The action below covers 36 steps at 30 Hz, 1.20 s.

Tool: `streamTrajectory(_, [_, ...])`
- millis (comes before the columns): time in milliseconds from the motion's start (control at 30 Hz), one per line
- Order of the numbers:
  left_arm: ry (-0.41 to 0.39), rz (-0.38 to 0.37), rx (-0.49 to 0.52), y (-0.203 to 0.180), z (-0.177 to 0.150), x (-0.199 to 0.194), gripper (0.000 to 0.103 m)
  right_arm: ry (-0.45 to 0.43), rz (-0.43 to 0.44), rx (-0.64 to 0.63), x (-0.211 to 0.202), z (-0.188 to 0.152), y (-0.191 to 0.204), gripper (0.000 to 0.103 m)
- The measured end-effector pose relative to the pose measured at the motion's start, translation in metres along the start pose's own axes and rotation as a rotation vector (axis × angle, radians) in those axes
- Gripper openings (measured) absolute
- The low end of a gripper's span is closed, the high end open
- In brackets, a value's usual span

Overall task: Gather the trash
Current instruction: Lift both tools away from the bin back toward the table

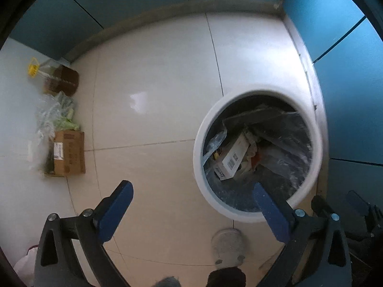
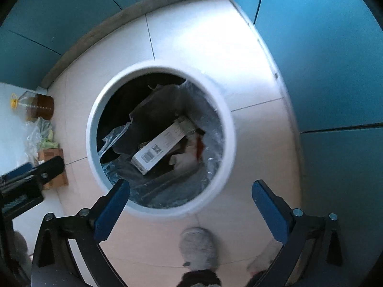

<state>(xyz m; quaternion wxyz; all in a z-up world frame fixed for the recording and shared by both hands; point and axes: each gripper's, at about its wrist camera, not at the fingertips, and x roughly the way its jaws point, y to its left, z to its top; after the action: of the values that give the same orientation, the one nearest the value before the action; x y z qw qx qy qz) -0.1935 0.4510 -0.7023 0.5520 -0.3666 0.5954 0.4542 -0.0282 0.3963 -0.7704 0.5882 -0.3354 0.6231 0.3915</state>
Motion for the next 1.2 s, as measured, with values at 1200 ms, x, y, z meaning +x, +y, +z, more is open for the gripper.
streamTrajectory(1200, [-0.294,0.027,-0.065,0.036,-0.139,-0.444,0.103,-0.306,0.132,-0.139,-0.545,-0.120,0.009,0.103])
